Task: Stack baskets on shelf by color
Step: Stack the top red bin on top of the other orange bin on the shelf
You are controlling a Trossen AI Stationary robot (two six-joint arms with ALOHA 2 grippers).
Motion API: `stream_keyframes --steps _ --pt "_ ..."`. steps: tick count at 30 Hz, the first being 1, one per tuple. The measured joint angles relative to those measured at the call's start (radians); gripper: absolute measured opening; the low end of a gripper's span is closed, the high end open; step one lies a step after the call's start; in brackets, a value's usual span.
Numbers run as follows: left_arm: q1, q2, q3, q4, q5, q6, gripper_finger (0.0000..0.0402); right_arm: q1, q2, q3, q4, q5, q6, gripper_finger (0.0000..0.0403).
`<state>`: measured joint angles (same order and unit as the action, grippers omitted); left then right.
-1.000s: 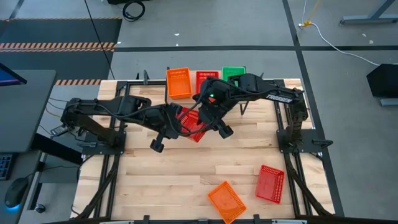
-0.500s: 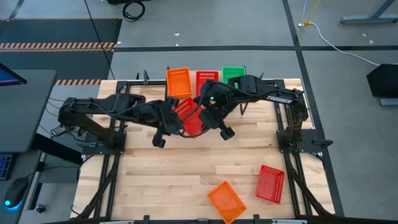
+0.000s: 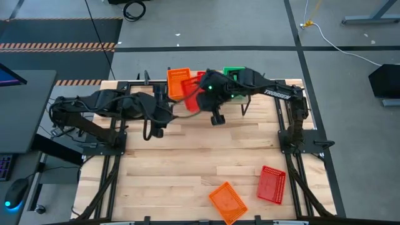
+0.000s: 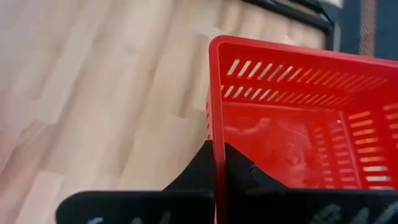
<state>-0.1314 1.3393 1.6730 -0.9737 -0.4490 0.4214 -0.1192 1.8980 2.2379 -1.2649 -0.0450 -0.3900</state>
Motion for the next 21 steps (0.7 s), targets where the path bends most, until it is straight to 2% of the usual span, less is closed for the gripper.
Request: stream_keyframes --steps 10,15,21 --pt "0.0 -0.031 -0.001 0.02 -0.03 -0.097 0.023 -0.152 0.0 -0.002 -0.03 0.01 0.027 0.0003" --pt "-0.002 -0.031 -0.001 0.02 -0.084 -0.098 0.0227 -0.224 -0.001 -0.072 -0.024 -0.029 0.031 0.0003" --pt "0.0 -0.031 -0.001 0.018 -0.111 -0.151 0.0224 -0.228 0.0 -0.156 -0.014 -0.072 0.069 0.0004"
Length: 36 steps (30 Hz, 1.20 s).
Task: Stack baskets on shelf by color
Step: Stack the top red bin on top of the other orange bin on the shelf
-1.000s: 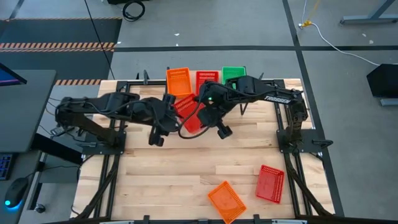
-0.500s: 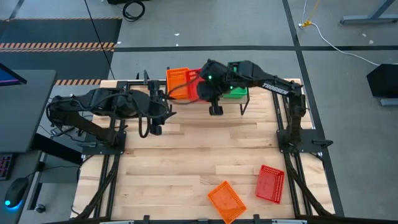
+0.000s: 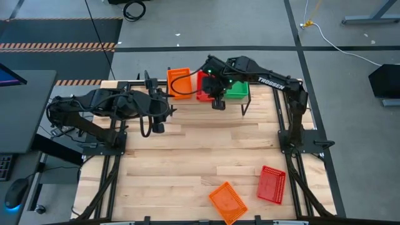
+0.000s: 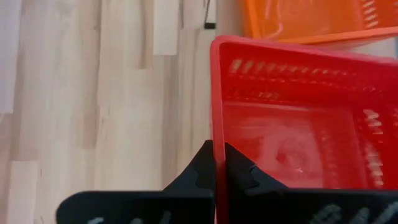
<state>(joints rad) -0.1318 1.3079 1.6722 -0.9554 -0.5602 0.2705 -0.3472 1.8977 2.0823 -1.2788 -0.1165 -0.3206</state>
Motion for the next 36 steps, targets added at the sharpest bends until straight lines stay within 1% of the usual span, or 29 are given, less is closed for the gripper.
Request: stream_keyframes --steps 6,12,19,22,26,30,36 --pt "0.0 0.0 0.0 -0.007 -0.001 -0.025 0.0214 0.017 0.0 -0.006 0.09 0.001 0.023 0.0004" --pt "0.0 0.0 0.0 -0.007 -0.001 -0.026 0.0207 0.018 0.0 -0.01 0.104 0.024 0.032 0.0004" --pt "-0.001 0.0 0.0 -0.007 -0.001 -0.053 0.0203 0.016 0.0 -0.091 0.118 0.012 0.034 0.0004" --pt "-0.002 0.0 0.0 -0.007 -0.001 -0.071 0.0203 0.016 0.0 -0.13 0.161 0.011 0.041 0.0004" --pt "-0.002 0.0 0.0 -0.007 0.0 -0.078 0.0201 0.015 0.0 -0.141 0.193 0.01 0.062 0.0006" --pt "-0.008 0.0 0.0 -0.007 0.0 -0.084 0.0199 -0.001 0.0 -0.142 0.227 0.012 0.064 0.002" --pt "-0.008 0.0 0.0 -0.007 0.0 -0.112 0.0199 -0.039 0.0 -0.142 0.22 0.014 0.086 0.0062"
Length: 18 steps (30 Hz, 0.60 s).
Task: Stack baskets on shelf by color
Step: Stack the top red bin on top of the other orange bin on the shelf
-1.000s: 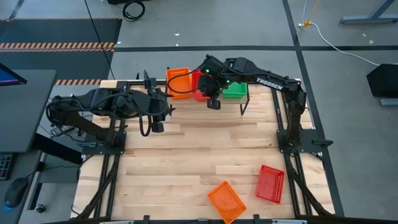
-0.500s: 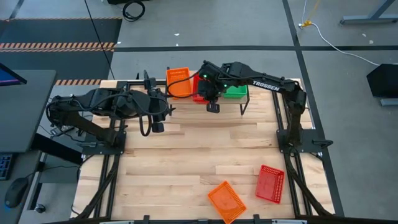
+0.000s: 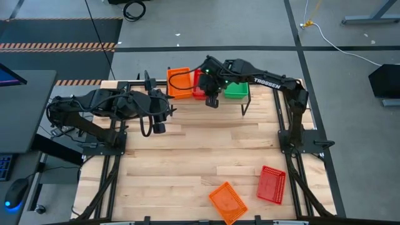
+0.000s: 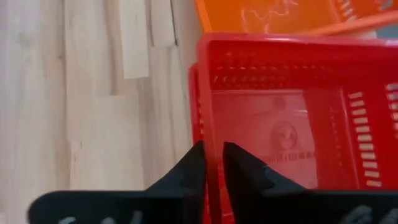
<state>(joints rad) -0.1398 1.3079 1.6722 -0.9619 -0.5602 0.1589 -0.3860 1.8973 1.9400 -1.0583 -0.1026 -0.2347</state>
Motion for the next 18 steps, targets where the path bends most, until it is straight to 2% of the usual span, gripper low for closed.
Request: stream_keyframes --steps 8,14,18 --pt "0.0 0.0 0.0 -0.008 0.0 -0.025 0.0193 -0.023 -0.031 0.004 -0.006 -0.081 -0.002 0.0121" --pt "0.0 0.0 0.0 -0.008 0.0 -0.025 0.019 -0.014 -0.043 0.006 -0.016 -0.086 -0.003 0.0154" --pt "0.0 0.0 0.0 -0.016 0.0 -0.026 0.0188 0.008 -0.043 0.006 -0.026 -0.082 -0.003 0.0163"
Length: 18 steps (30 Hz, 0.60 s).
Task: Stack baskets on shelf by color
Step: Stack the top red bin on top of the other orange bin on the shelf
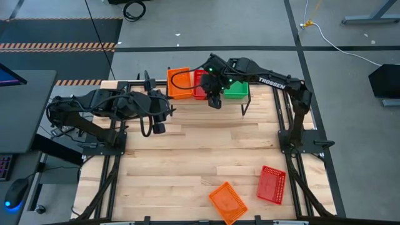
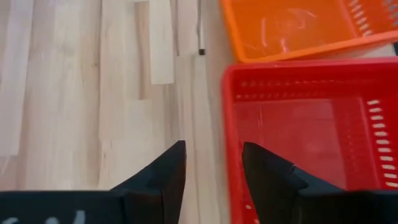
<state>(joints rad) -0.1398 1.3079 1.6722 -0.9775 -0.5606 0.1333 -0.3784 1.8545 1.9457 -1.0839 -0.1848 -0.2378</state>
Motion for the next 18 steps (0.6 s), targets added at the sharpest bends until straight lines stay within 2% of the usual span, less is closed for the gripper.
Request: stream_keyframes --steps 6,12,18 --pt "0.0 0.0 0.0 -0.03 0.0 -0.041 0.0189 0.026 0.005 0.001 0.003 0.01 0.0 0.0161" --pt "0.0 0.0 0.0 -0.03 0.0 -0.046 0.0187 0.036 0.01 -0.046 0.068 0.166 -0.001 0.0161" --pt "0.0 0.0 0.0 -0.03 0.0 -0.07 0.0184 0.027 0.011 -0.103 0.078 0.142 0.0 0.0161"
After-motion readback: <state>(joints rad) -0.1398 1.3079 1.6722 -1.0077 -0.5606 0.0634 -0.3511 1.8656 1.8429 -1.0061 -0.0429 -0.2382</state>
